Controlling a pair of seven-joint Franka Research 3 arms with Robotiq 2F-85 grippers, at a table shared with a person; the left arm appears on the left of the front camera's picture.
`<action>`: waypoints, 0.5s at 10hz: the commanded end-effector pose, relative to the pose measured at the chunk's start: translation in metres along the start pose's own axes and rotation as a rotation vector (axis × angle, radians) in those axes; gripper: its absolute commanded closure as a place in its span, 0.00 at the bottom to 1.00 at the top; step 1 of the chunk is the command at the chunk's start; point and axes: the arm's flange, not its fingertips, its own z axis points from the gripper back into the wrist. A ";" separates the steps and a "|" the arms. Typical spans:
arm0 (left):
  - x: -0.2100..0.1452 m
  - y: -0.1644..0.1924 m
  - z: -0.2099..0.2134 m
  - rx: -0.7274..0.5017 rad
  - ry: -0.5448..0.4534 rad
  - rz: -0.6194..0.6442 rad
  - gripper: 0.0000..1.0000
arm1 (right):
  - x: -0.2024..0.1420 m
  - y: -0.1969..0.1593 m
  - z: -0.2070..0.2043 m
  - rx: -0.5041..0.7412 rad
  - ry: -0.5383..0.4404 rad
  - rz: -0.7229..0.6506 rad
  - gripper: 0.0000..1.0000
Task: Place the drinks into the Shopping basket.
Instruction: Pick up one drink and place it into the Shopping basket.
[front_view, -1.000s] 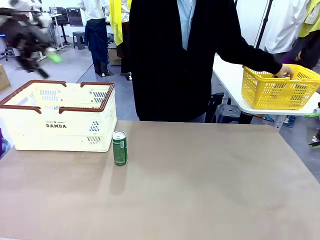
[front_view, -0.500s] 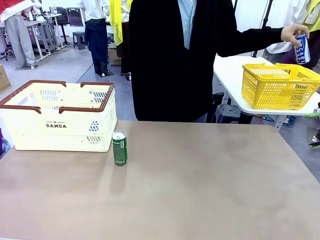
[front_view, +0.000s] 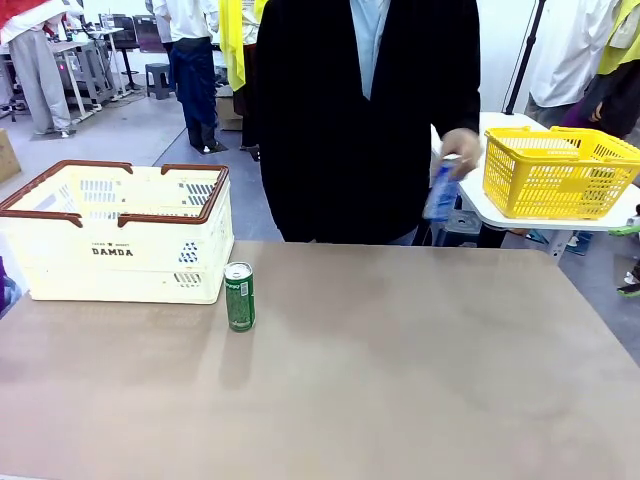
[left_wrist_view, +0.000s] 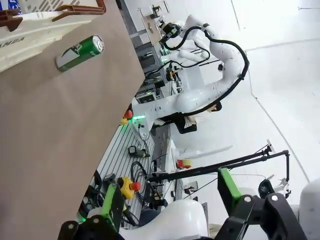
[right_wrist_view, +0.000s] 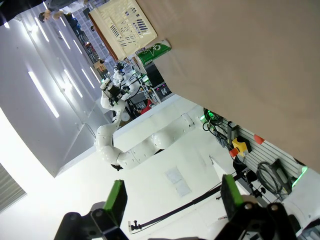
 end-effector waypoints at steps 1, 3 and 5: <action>0.003 -0.002 0.002 -0.018 0.008 -0.007 0.00 | -0.003 0.003 -0.003 -0.005 -0.011 -0.009 0.00; 0.003 -0.002 0.002 -0.018 0.008 -0.007 0.00 | -0.003 0.003 -0.003 -0.005 -0.011 -0.009 0.00; 0.003 -0.002 0.002 -0.018 0.008 -0.007 0.00 | -0.003 0.003 -0.003 -0.005 -0.011 -0.009 0.00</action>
